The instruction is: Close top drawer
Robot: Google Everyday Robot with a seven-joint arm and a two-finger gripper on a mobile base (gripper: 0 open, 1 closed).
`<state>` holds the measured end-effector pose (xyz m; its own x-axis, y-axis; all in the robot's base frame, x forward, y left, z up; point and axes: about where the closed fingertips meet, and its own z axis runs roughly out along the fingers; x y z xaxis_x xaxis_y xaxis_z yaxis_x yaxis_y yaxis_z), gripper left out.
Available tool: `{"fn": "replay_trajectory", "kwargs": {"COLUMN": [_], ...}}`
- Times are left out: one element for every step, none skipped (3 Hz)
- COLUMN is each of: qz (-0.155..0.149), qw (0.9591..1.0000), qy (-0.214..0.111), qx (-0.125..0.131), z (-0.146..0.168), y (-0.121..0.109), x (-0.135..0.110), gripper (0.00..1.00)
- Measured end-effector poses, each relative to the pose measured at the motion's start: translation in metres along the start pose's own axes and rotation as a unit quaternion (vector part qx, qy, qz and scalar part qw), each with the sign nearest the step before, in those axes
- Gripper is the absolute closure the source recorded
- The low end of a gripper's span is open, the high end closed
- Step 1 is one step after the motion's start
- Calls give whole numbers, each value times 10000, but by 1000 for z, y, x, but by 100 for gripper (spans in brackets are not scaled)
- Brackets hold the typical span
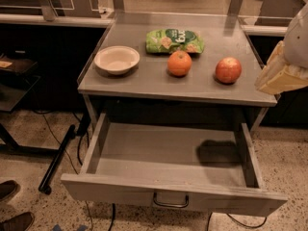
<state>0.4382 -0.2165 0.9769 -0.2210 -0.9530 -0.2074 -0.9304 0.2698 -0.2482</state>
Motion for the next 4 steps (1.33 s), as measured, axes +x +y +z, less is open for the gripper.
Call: {"fn": "replay_trajectory", "kwargs": {"qz": [0, 1, 98, 356], "qw": [10000, 10000, 9997, 9986], "qy": [0, 1, 95, 291], "qx": [0, 3, 194, 252], "z": [0, 0, -18, -24], "y": [0, 0, -5, 10], "x": [0, 0, 5, 21], "gripper": [100, 100, 100, 100]}}
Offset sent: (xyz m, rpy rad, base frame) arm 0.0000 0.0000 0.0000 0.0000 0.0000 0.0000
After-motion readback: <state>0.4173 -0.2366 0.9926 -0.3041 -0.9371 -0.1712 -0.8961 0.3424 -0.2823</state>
